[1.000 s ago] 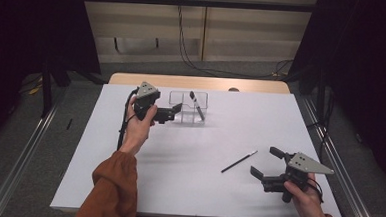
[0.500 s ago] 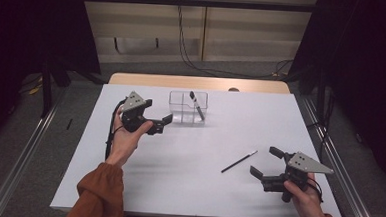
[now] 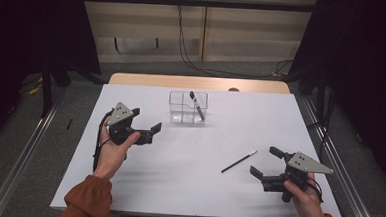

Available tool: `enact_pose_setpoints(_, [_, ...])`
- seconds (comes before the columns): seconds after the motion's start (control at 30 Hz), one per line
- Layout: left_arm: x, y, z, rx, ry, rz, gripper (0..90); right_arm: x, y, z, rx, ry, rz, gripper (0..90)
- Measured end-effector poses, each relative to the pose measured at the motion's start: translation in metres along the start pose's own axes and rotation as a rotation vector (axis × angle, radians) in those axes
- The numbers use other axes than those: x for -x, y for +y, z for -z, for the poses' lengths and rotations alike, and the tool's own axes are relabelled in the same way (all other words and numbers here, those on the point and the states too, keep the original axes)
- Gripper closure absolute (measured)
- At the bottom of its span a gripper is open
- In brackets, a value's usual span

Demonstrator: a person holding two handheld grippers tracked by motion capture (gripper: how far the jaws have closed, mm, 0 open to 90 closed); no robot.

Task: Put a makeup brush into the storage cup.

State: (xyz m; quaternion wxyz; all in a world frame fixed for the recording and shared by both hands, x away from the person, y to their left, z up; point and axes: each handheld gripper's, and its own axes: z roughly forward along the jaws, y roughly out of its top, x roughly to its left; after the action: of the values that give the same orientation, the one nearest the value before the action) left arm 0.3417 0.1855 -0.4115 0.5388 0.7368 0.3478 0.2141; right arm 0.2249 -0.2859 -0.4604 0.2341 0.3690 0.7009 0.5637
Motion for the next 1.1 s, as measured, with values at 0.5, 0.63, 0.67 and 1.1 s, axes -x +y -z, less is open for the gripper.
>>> enact_pose_setpoints(0.5, [0.008,-0.025,0.032,0.020,0.000,0.021,4.3,0.000,0.000,-0.001,-0.001,-0.002,-0.004,0.0])
enact_pose_setpoints(0.63, [0.006,-0.029,0.042,0.028,0.005,0.041,4.3,0.000,0.000,0.000,0.002,-0.002,-0.004,0.0])
enact_pose_setpoints(0.67, [0.006,-0.030,0.045,0.022,0.000,0.036,4.3,0.000,0.000,0.000,0.001,-0.001,-0.005,0.0])
enact_pose_setpoints(1.1, [0.011,-0.043,0.067,0.045,0.038,0.037,3.3,0.001,0.000,-0.001,-0.005,-0.013,-0.014,0.0])
